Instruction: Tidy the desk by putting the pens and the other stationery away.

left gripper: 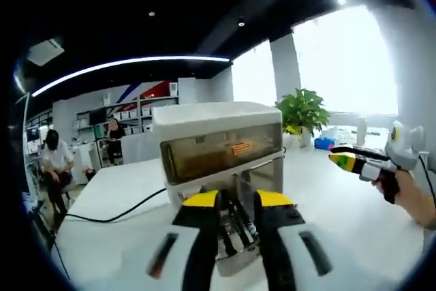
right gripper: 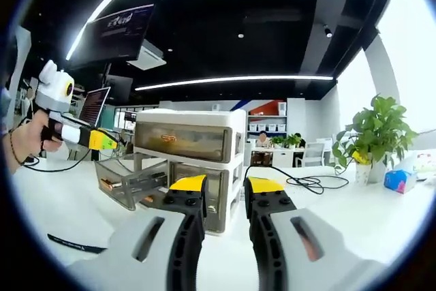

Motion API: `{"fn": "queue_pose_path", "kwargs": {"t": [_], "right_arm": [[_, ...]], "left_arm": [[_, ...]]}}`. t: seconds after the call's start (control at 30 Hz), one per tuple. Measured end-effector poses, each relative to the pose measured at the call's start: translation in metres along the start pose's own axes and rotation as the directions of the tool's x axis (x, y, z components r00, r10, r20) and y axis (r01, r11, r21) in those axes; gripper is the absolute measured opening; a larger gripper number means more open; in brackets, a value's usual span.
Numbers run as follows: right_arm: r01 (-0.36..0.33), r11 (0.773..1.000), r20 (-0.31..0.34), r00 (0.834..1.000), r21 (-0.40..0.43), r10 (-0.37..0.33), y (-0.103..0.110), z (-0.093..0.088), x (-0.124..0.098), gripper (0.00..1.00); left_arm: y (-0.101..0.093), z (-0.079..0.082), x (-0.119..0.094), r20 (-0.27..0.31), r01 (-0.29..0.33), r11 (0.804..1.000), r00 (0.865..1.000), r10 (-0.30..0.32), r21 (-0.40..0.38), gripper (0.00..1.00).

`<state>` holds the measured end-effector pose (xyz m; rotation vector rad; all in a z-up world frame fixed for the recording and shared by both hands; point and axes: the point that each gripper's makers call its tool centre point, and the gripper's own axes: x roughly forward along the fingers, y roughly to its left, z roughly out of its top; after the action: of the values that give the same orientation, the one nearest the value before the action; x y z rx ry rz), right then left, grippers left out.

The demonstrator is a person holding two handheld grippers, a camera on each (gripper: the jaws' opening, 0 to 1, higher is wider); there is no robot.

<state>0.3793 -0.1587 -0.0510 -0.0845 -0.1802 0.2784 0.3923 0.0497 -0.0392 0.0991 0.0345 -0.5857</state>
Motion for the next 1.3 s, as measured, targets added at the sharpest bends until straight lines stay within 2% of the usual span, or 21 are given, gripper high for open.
{"fn": "queue_pose_path", "kwargs": {"t": [0.13, 0.27, 0.3, 0.4, 0.43, 0.5, 0.53, 0.57, 0.6, 0.67, 0.73, 0.77, 0.83, 0.93, 1.0, 1.03, 1.1, 1.13, 1.2, 1.23, 1.3], "right_arm": [[-0.027, 0.999, -0.031, 0.999, -0.018, 0.027, 0.010, -0.008, 0.003, 0.25], [-0.039, 0.999, -0.056, 0.998, -0.022, 0.037, 0.012, -0.015, 0.005, 0.25], [-0.036, 0.999, -0.059, 0.998, -0.021, 0.035, 0.012, -0.016, 0.005, 0.25], [-0.042, 0.999, -0.090, 0.995, -0.025, 0.040, 0.011, -0.025, 0.007, 0.23], [-0.051, 0.998, -0.094, 0.994, -0.021, 0.049, 0.013, -0.026, 0.007, 0.22], [-0.084, 0.996, -0.095, 0.992, -0.003, 0.083, 0.020, -0.027, 0.008, 0.22], [-0.097, 0.995, -0.096, 0.991, -0.005, 0.096, 0.022, -0.028, 0.009, 0.22], [-0.104, 0.995, -0.103, 0.989, -0.004, 0.103, 0.023, -0.030, 0.009, 0.22], [-0.103, 0.995, -0.108, 0.989, -0.002, 0.102, 0.023, -0.031, 0.009, 0.22], [-0.102, 0.995, -0.111, 0.989, -0.001, 0.102, 0.023, -0.033, 0.009, 0.22], [-0.099, 0.995, -0.111, 0.989, 0.010, 0.100, 0.024, -0.034, 0.009, 0.22], [-0.104, 0.995, -0.117, 0.988, 0.012, 0.104, 0.027, -0.037, 0.010, 0.22], [-0.130, 0.992, -0.143, 0.981, 0.003, 0.129, 0.035, -0.043, 0.010, 0.22], [-0.198, 0.980, -0.166, 0.966, 0.023, 0.199, 0.050, -0.046, 0.009, 0.21], [-0.225, 0.973, -0.167, 0.959, 0.044, 0.229, 0.057, -0.047, 0.008, 0.21], [-0.231, 0.972, -0.168, 0.957, 0.048, 0.235, 0.059, -0.048, 0.008, 0.21], [-0.239, 0.970, -0.177, 0.954, 0.044, 0.243, 0.060, -0.052, 0.009, 0.21], [-0.236, 0.971, -0.184, 0.953, 0.032, 0.238, 0.059, -0.054, 0.010, 0.21], [-0.224, 0.974, -0.202, 0.954, 0.014, 0.223, 0.054, -0.058, 0.011, 0.21], [-0.220, 0.975, -0.205, 0.954, 0.011, 0.218, 0.052, -0.059, 0.011, 0.21], [-0.214, 0.977, -0.208, 0.955, 0.008, 0.211, 0.050, -0.059, 0.011, 0.21]], "left_arm": [[-0.004, -0.002, -0.020, 0.059, 0.019, 1.000, 0.998, -0.019, 0.005, 0.20], [-0.019, -0.012, -0.036, 0.070, 0.064, 0.998, 0.996, -0.063, -0.014, 0.20], [-0.019, -0.014, -0.038, 0.093, 0.056, 0.998, 0.994, -0.056, 0.007, 0.20], [-0.007, -0.011, -0.045, 0.165, -0.040, 0.998, 0.986, 0.030, 0.058, 0.20], [-0.008, -0.008, -0.049, 0.191, -0.040, 0.996, 0.981, 0.025, 0.078, 0.20], [-0.013, -0.001, -0.059, 0.248, -0.035, 0.999, 0.968, 0.025, 0.033, 0.22], [-0.012, -0.001, -0.061, 0.254, -0.037, 0.999, 0.967, 0.029, 0.027, 0.24], [-0.010, -0.003, -0.061, 0.248, -0.049, 0.999, 0.968, 0.042, 0.022, 0.26], [-0.005, -0.013, -0.061, 0.195, -0.070, 0.998, 0.979, 0.068, 0.004, 0.26], [-0.006, -0.019, -0.063, 0.187, -0.038, 0.999, 0.981, 0.042, -0.028, 0.24], [-0.008, -0.027, -0.067, 0.160, -0.021, 0.993, 0.986, 0.040, -0.115, 0.25], [-0.010, -0.028, -0.071, 0.164, -0.010, 0.991, 0.986, 0.032, -0.131, 0.25], [-0.011, -0.029, -0.077, 0.183, -0.012, 0.993, 0.982, 0.034, -0.121, 0.25], [-0.022, -0.030, -0.084, 0.211, -0.013, 1.000, 0.978, 0.011, 0.011, 0.26], [-0.033, -0.031, -0.088, 0.220, 0.015, 0.999, 0.975, -0.025, 0.045, 0.27], [-0.042, -0.034, -0.091, 0.219, 0.050, 0.998, 0.974, -0.056, 0.029, 0.27], [-0.055, -0.039, -0.093, 0.218, 0.112, 0.992, 0.971, -0.096, -0.060, 0.26], [-0.060, -0.042, -0.094, 0.212, 0.126, 0.990, 0.971, -0.109, -0.069, 0.26], [-0.066, -0.051, -0.095, 0.177, 0.119, 0.993, 0.978, -0.113, -0.024, 0.26], [-0.069, -0.059, -0.096, 0.138, 0.105, 0.994, 0.985, -0.105, 0.011, 0.26], [-0.073, -0.074, -0.104, 0.066, 0.088, 0.996, 0.994, -0.088, -0.008, 0.26]]}}
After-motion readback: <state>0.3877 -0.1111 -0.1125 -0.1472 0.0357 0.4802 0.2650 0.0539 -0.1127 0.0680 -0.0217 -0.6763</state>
